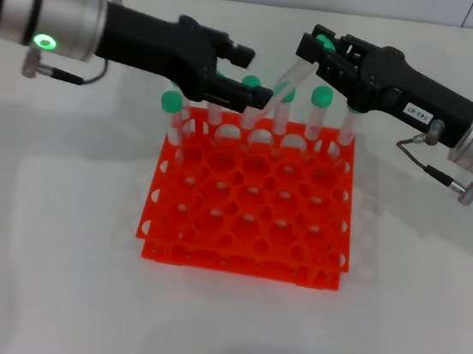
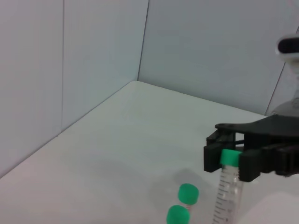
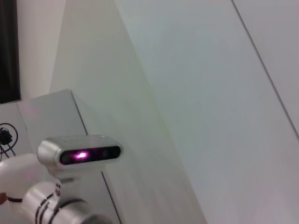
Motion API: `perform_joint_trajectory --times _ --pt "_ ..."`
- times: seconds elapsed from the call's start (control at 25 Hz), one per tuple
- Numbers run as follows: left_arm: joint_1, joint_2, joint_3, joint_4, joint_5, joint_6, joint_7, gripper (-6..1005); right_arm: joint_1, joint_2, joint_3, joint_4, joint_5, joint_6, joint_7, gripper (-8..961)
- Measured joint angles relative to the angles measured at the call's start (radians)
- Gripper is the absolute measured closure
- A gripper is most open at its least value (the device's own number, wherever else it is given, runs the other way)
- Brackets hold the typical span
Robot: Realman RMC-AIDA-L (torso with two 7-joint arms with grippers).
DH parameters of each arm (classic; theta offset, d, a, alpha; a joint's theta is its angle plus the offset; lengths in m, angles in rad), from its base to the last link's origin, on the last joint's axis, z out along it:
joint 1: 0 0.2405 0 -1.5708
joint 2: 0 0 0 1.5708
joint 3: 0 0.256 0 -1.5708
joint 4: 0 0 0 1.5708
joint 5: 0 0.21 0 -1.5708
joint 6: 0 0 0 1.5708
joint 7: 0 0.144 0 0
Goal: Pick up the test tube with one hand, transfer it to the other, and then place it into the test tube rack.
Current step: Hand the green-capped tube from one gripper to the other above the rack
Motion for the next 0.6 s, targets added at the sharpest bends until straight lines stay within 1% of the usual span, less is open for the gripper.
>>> perform_joint_trajectory --times 0.08,0.12,0.16,0.2,0.24,0.28,0.32,0.4,0.52,0.6 --pt "0.015 0.000 0.006 0.054 0.005 0.024 -0.042 317 -0.007 0.000 0.000 -0.007 -0.002 -0.007 0.001 681" --pt "0.029 0.000 0.011 0.111 0.021 0.047 -0.091 270 -0.011 -0.001 0.000 -0.010 -0.002 -0.011 0.001 681" --pt "0.036 0.000 0.014 0.139 0.034 0.056 -0.115 224 -0.017 -0.001 0.000 -0.015 -0.003 -0.015 0.002 680" --pt "0.044 -0.001 0.014 0.179 0.051 0.067 -0.146 206 -0.022 -0.002 -0.001 -0.020 -0.004 -0.019 0.002 679" --pt "0.059 -0.007 0.014 0.250 0.096 0.091 -0.203 188 -0.028 -0.002 -0.003 -0.028 -0.005 -0.023 0.003 678" --pt "0.059 -0.007 0.014 0.250 0.096 0.091 -0.203 170 -0.034 -0.002 -0.009 -0.039 -0.006 -0.025 0.003 678" --pt "0.070 -0.011 0.014 0.295 0.121 0.110 -0.236 151 -0.038 -0.002 -0.015 -0.049 -0.006 -0.025 0.003 677" --pt "0.086 -0.014 0.014 0.339 0.141 0.127 -0.265 115 -0.042 -0.001 -0.031 -0.065 -0.006 -0.026 0.005 675" --pt "0.132 -0.022 0.014 0.429 0.171 0.146 -0.311 115 -0.041 -0.002 -0.047 -0.081 -0.006 -0.026 0.011 673" --pt "0.172 -0.032 0.014 0.496 0.178 0.155 -0.327 115 -0.044 -0.002 -0.063 -0.106 -0.006 -0.024 0.017 672"
